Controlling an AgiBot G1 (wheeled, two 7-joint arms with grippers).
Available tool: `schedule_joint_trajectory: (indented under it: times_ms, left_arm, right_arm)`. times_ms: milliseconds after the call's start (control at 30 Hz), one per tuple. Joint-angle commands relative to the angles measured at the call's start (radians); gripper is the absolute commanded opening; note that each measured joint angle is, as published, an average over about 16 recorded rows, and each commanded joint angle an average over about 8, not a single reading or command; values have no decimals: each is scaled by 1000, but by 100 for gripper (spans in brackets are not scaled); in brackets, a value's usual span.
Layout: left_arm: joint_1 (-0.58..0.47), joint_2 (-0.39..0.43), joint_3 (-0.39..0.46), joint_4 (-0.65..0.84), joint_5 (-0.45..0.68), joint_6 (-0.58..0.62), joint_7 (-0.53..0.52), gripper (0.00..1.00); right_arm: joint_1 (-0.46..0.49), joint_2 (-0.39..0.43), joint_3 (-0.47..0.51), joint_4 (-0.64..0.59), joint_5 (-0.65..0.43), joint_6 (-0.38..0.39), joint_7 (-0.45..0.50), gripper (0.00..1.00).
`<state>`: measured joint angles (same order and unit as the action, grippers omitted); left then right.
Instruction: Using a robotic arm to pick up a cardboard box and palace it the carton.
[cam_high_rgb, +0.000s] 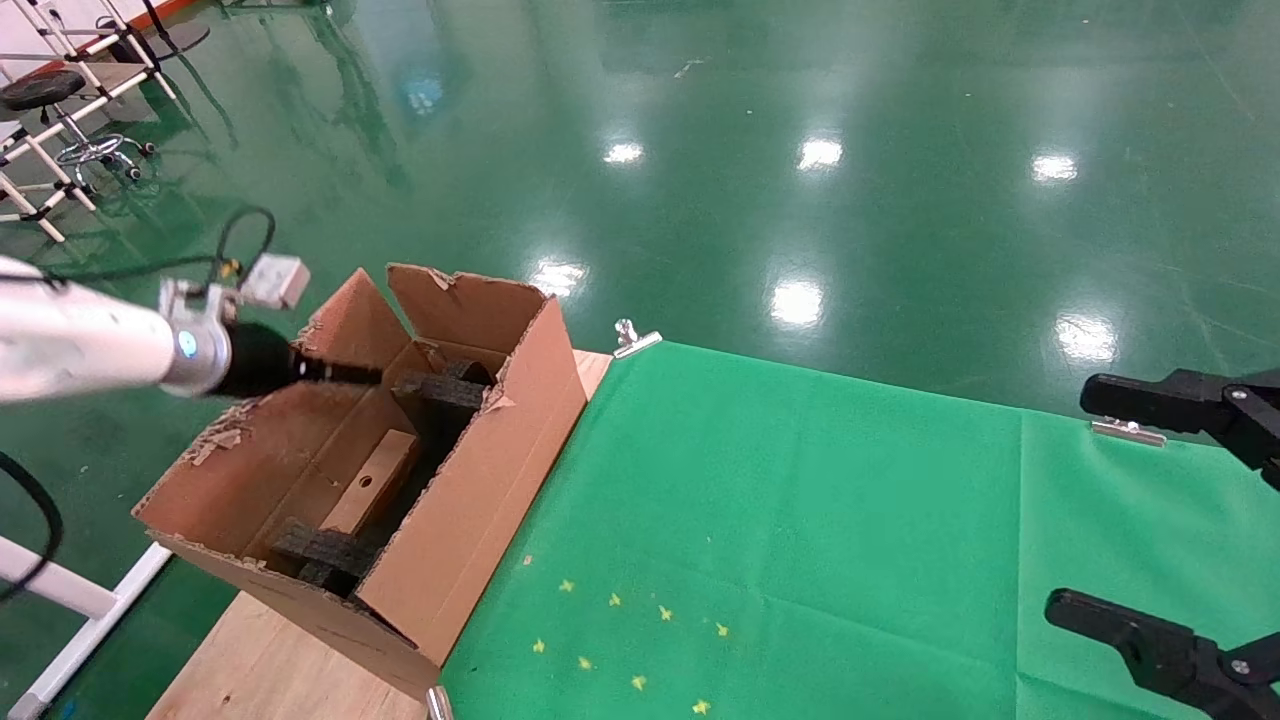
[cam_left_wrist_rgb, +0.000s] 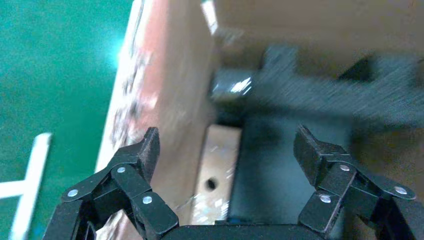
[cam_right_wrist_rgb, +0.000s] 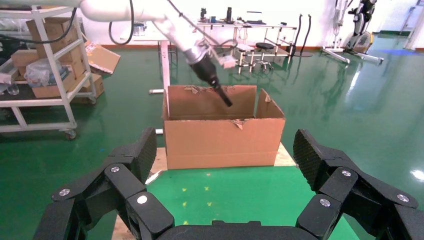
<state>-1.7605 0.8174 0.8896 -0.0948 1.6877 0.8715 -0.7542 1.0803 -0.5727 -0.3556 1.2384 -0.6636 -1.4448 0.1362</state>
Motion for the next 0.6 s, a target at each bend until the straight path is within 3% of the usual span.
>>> schedule_joint_trajectory:
  times_ms: [33,300,600]
  left_arm:
    - [-31,-8,-4,-15,-5,29,-9,100]
    - [-119,-90,-69,-150,-119,282,-90,100]
    - [-108,-165,-168,-272,-317,530,-222,100]
  right_arm:
    - [0,0,0,0,0,0,0,100]
    - [0,0,0,0,0,0,0,100]
    - [0,0,0,0,0,0,0,100]
